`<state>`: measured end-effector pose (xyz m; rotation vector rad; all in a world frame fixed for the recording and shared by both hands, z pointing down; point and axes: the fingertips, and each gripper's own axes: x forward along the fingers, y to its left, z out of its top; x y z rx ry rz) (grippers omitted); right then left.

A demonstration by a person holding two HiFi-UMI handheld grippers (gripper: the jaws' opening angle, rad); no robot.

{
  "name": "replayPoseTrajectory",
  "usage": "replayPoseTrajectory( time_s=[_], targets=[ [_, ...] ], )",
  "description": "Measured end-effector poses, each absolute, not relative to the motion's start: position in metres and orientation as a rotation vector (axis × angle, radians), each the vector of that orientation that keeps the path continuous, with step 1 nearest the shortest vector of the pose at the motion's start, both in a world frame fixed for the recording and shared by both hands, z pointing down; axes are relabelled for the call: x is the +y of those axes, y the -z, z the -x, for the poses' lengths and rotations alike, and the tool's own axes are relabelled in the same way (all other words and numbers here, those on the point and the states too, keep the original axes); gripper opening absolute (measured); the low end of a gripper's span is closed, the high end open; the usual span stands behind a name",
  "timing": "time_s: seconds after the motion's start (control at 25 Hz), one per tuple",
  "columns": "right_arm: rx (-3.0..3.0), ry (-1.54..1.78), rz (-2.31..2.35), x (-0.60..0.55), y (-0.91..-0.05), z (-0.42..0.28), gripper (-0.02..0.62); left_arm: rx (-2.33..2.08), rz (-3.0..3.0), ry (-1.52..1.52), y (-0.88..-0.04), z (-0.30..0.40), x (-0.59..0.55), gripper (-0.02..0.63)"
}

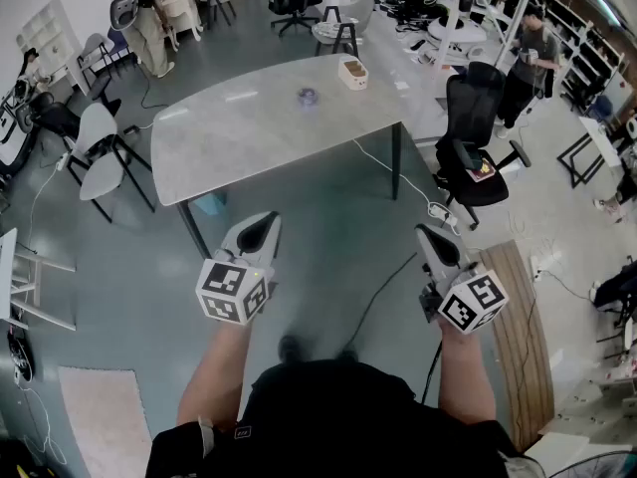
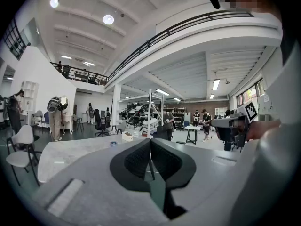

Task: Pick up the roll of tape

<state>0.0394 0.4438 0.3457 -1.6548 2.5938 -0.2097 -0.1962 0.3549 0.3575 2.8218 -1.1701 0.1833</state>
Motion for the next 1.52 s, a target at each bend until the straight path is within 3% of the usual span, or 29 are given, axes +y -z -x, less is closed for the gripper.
replayPoseTrajectory(
  time_s=[1.04, 1.52],
  targets=[
    [2.632, 0.393, 1.657, 0.518, -0.398, -0.105, 0.003, -1.15, -2.819, -0.246, -0.374, 0.119, 0.412, 0.012],
    [2.626, 0.481, 1.663, 0.444, -0.411, -0.106, 0.003, -1.091, -2.814, -0.21, -0.383, 0.11, 0.326, 0.012]
  ],
)
